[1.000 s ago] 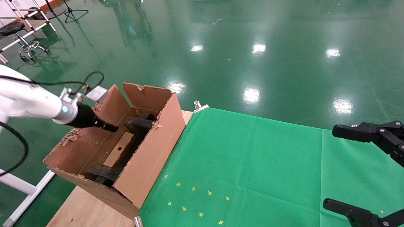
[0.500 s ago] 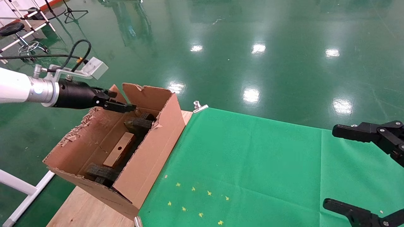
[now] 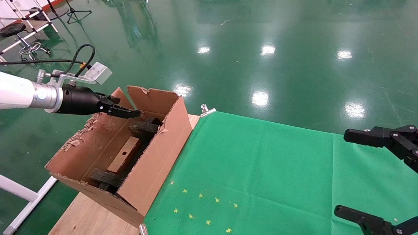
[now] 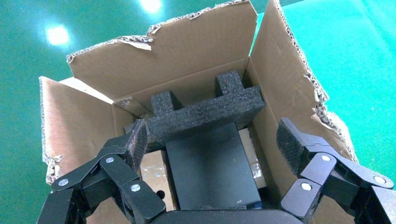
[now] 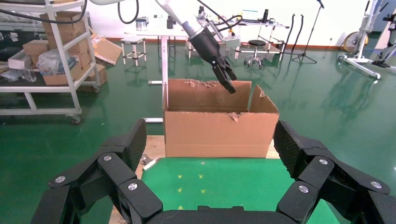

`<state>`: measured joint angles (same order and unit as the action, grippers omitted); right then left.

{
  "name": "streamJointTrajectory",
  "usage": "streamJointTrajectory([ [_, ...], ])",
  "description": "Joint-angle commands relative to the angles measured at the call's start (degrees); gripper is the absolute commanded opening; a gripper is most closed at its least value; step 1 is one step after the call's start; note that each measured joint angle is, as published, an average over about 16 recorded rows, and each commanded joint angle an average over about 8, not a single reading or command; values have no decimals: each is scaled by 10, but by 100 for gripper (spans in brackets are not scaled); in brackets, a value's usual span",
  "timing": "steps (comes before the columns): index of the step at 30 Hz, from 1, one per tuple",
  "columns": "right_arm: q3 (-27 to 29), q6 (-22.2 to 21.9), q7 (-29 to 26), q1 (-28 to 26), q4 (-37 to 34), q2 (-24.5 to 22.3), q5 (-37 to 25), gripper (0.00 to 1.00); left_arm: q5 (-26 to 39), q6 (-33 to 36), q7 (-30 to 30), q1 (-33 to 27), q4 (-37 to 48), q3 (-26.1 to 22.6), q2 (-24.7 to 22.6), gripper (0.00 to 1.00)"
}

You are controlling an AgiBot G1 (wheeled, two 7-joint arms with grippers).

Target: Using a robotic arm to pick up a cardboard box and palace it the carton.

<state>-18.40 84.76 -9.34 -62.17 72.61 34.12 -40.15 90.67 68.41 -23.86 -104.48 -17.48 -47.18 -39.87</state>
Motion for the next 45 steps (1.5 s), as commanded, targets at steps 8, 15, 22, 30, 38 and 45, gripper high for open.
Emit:
streamJointTrajectory([
  [8, 0, 0, 0, 0, 0, 0, 0, 100, -33, 10, 8, 30, -36, 21, 2, 100],
  [15, 0, 0, 0, 0, 0, 0, 0, 100, -90, 30, 24, 80, -102, 58, 8, 100],
  [22, 0, 0, 0, 0, 0, 0, 0, 100, -147, 51, 39, 130, -168, 94, 14, 100],
  [30, 0, 0, 0, 0, 0, 0, 0, 100, -213, 74, 57, 188, -244, 136, 21, 100],
  [38, 0, 0, 0, 0, 0, 0, 0, 100, -279, 98, 75, 246, -320, 178, 27, 100],
  [45, -1, 0, 0, 0, 0, 0, 0, 100, -336, 118, 90, 296, -386, 215, 33, 100],
])
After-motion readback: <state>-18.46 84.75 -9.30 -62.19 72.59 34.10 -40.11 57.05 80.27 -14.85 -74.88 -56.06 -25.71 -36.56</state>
